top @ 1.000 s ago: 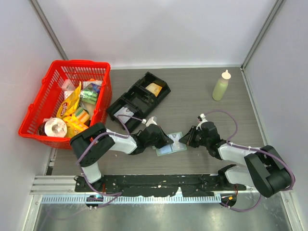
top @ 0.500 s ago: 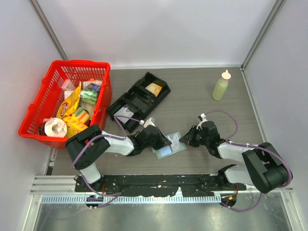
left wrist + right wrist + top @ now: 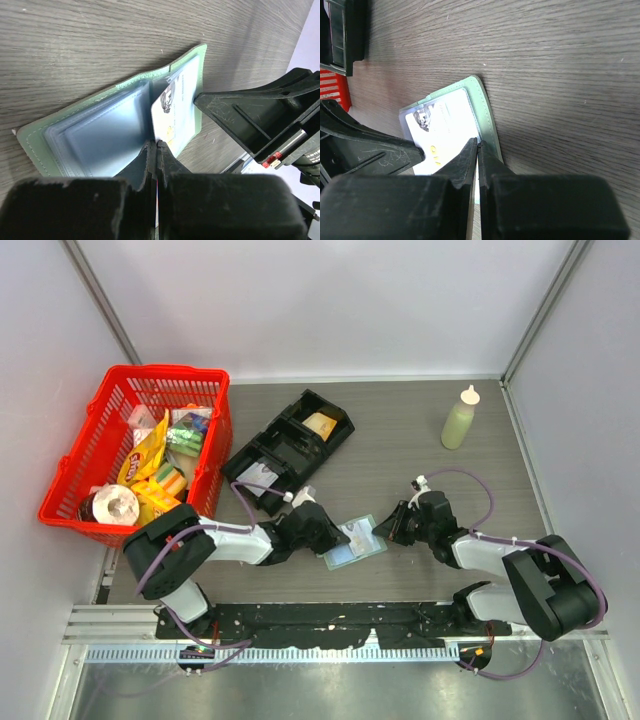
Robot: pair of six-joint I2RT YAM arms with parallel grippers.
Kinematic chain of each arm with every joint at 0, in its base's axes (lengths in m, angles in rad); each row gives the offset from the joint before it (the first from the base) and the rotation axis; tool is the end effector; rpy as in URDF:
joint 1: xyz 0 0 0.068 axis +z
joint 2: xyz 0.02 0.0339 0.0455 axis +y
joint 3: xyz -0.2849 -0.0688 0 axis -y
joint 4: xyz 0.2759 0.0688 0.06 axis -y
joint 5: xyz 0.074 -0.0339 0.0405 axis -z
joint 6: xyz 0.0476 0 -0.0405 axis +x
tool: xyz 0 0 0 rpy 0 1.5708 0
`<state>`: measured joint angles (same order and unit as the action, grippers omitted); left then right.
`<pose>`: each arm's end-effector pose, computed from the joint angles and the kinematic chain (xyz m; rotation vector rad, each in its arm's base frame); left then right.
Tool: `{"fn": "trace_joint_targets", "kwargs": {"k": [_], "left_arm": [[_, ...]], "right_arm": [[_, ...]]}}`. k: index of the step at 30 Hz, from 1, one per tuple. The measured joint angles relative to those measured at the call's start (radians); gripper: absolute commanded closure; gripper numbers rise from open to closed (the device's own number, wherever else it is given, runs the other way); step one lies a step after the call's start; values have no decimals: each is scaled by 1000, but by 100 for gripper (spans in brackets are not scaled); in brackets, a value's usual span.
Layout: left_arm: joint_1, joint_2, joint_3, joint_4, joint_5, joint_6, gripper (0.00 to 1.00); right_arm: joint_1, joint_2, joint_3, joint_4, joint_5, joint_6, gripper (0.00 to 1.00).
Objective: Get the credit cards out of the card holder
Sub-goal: Remove the credit card from the card holder.
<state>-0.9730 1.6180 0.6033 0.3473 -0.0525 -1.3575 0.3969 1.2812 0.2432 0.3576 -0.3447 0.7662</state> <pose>0.1853 -0.2676 0.1202 -0.5135 2.4699 -1.0984 0.1993 0.1010 0.1046 0.2444 2.3926 0.9769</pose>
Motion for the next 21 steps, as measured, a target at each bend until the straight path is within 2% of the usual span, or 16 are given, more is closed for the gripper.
{"fn": "trace_joint_targets", "kwargs": {"k": [2, 5, 8, 10, 17, 21], "left_arm": [[0, 0, 0, -6, 0, -1, 87], [0, 2, 0, -3, 1, -3, 65], [0, 3, 3, 18, 3, -18, 51], [0, 3, 7, 28, 3, -25, 48], [-9, 10, 18, 37, -1, -30, 49], [-14, 31, 35, 29, -13, -33, 67]], "right_arm": [[-1, 0, 0, 1, -2, 0, 91], [-1, 0, 0, 1, -2, -1, 91], [-1, 0, 0, 1, -3, -3, 91], [-2, 2, 0, 2, -5, -3, 91], [-5, 6, 0, 6, -11, -4, 91], [-6, 6, 0, 8, -14, -4, 91]]}}
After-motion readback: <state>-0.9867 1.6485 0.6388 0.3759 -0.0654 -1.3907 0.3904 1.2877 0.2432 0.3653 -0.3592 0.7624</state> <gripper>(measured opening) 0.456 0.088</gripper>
